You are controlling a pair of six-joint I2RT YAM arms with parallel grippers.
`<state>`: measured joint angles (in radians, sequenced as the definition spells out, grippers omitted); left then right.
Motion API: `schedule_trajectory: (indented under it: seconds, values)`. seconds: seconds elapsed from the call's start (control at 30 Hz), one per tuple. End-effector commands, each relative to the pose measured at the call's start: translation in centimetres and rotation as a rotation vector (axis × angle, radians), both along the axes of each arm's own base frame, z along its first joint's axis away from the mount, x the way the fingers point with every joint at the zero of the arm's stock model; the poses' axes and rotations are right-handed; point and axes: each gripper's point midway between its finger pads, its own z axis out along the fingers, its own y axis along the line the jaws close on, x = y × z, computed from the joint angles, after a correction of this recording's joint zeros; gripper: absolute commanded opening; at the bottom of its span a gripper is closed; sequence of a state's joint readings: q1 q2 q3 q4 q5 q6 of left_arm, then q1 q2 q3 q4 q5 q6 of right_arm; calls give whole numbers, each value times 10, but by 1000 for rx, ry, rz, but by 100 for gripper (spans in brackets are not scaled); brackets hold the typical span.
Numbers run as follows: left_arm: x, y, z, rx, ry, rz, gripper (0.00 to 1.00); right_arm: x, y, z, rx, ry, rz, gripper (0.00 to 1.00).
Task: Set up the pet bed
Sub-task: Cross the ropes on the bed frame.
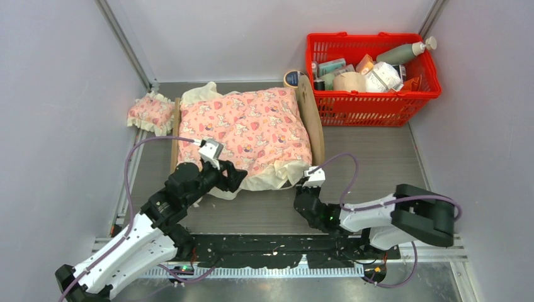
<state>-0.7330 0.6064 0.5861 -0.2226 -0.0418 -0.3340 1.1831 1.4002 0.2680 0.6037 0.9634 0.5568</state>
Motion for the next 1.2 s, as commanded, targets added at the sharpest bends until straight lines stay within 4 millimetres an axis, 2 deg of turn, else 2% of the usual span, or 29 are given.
schedule_trajectory:
  seconds: [0.0, 0.03, 0.07, 0.1, 0.13, 0.17, 0.23, 0.4, 0.57, 0.77, 0.87, 0.93, 1.17]
  values:
    - [-7, -12, 6, -60, -5, -63, 68, -30, 8, -4, 2, 172, 48, 5]
    - [-8, -14, 3, -57, 0, -77, 67, -36, -4, -10, -54, 213, 40, 5]
    - [-10, -16, 2, -57, 1, -96, 66, -40, -2, -8, -26, 244, 30, 5]
    - [-13, -19, -1, -53, 6, -121, 64, -46, -12, -12, -67, 277, 22, 5]
    - [-17, -22, -5, -50, 7, -150, 62, -49, -12, -9, -42, 298, 18, 5]
    - [-21, -25, -8, -54, 4, -176, 60, -54, -21, -13, -74, 325, 7, 5]
    - [-26, -28, -15, -74, -14, -206, 58, -60, -27, -12, -57, 357, -4, 5]
    - [-39, -43, -22, -117, -109, -274, 56, -74, -12, 4, 50, 384, 78, 5]
    - [-56, -72, -36, -129, -125, -375, 54, -88, 4, 17, 100, 422, 187, 5]
    - [-77, -98, -68, -95, -74, -456, 60, -103, 10, 31, 247, 429, 284, 5]
    - [-89, -111, -73, -108, -86, -479, 63, -103, 12, 38, 339, 396, 307, 5]
    - [-89, -121, -69, -129, -106, -470, 64, -106, 17, 45, 402, 386, 338, 5]
    - [-95, -168, -84, -107, -48, -535, 67, -112, 25, 54, 422, 393, 395, 5]
